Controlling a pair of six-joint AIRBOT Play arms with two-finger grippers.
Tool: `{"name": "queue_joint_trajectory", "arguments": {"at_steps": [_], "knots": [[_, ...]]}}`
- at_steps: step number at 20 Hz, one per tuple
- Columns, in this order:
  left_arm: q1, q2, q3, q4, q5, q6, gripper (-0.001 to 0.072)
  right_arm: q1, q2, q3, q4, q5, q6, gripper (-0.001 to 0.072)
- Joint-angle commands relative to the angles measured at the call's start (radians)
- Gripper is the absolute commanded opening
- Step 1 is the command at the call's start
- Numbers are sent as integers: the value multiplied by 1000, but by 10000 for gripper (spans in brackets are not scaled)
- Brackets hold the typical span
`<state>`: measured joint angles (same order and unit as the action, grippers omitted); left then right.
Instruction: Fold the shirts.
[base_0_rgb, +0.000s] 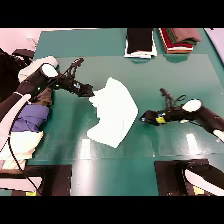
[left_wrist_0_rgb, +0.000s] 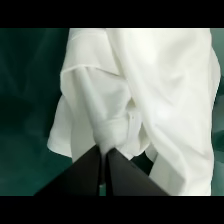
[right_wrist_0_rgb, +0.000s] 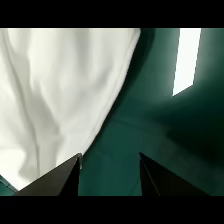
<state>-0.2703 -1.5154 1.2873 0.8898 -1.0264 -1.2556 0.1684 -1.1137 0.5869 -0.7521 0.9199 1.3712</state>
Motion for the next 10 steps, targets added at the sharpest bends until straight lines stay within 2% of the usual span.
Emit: {"name": "queue_joint_trajectory", "arguments": {"at_steps": [1, 2, 3, 4, 6, 7, 10], "knots": [[3, 1, 3, 24, -7, 0, 25, 166, -147, 57, 26, -143, 9, 404], [3, 1, 3, 28, -7, 0, 25, 190, -186, 96, 26, -143, 9, 378], [3, 1, 3, 34, -7, 0, 25, 208, -225, 137, 24, -137, 9, 276], [3, 1, 3, 40, -7, 0, 25, 219, -254, 169, 16, -135, 8, 209], [3, 1, 3, 54, -7, 0, 26, 232, -287, 216, 10, -135, 7, 124], [3, 1, 3, 57, -7, -1, 25, 233, -289, 232, -16, -134, 7, 21], [3, 1, 10, 67, -10, -1, 25, 224, -243, 261, -117, -123, 9, 14]]}}
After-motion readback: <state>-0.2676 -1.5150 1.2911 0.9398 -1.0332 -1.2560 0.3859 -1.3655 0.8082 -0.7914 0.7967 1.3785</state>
